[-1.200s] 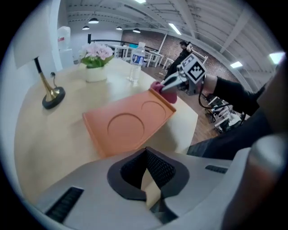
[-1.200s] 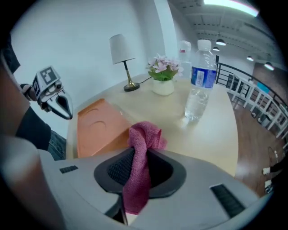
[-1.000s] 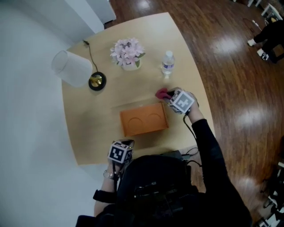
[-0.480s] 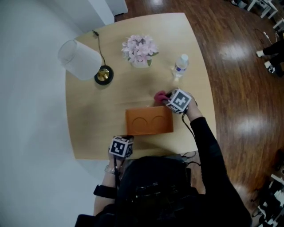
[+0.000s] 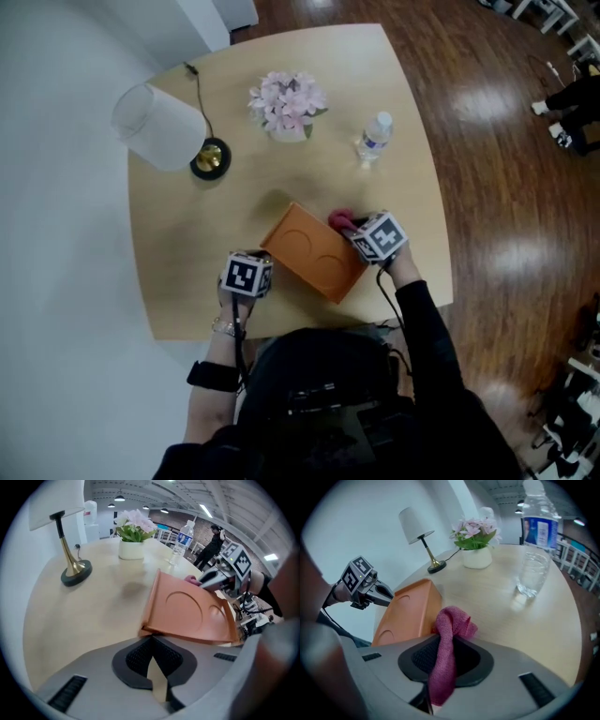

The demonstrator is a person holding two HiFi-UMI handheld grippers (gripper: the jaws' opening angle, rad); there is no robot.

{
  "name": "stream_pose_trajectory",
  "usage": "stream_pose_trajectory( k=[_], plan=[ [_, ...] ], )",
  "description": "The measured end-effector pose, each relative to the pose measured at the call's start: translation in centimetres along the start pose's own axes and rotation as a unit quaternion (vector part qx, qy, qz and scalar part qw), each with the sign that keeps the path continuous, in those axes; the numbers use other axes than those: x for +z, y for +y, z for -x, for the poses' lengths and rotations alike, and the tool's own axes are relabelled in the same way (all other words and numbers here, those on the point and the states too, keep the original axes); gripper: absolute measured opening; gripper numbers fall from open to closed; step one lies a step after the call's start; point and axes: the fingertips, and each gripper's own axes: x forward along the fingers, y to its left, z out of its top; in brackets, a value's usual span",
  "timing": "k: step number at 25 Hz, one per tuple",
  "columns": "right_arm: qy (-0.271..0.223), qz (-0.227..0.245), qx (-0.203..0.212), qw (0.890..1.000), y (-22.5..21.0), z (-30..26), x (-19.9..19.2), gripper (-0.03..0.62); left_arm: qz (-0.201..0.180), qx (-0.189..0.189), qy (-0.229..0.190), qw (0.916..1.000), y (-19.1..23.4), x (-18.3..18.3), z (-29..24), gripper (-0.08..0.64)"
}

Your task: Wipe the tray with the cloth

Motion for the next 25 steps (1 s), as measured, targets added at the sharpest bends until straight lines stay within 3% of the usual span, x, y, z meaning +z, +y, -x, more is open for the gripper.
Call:
stream_pose_trajectory(
  k=[4,7,11,14,20,25],
  plan=[
    [-0.024,-0.081,-0.015,0.996,1.0,0.2,-2.0,0.081,-0.014,0.014,-0.026,0.9995,1.6,4.6,-0.4,0.0],
    [-0.026,-0.111,-0.023,0.993,2.8,0.0,-3.2,0.083,-0.032,0.019,-0.03,0.9988,2.5,7.7,-1.2,0.0],
    [-0.027,-0.122,-0.013,0.992,5.7,-0.9,-4.0,0.083,-0.054,0.019,-0.019,0.9982,3.1,9.0,-1.5,0.0],
    [-0.033,-0.134,-0.016,0.99,6.0,-1.0,-4.2,0.083,-0.055,0.013,-0.034,0.9978,3.5,9.1,-1.2,0.002],
    [-0.053,-0.134,-0.048,0.988,3.9,1.8,-3.6,0.084,-0.048,0.005,-0.071,0.9963,2.4,8.4,1.9,0.002],
    [-0.054,-0.102,-0.078,0.99,1.3,3.1,-1.7,0.084,-0.072,-0.036,-0.094,0.9923,-2.1,8.8,4.1,0.002]
  ],
)
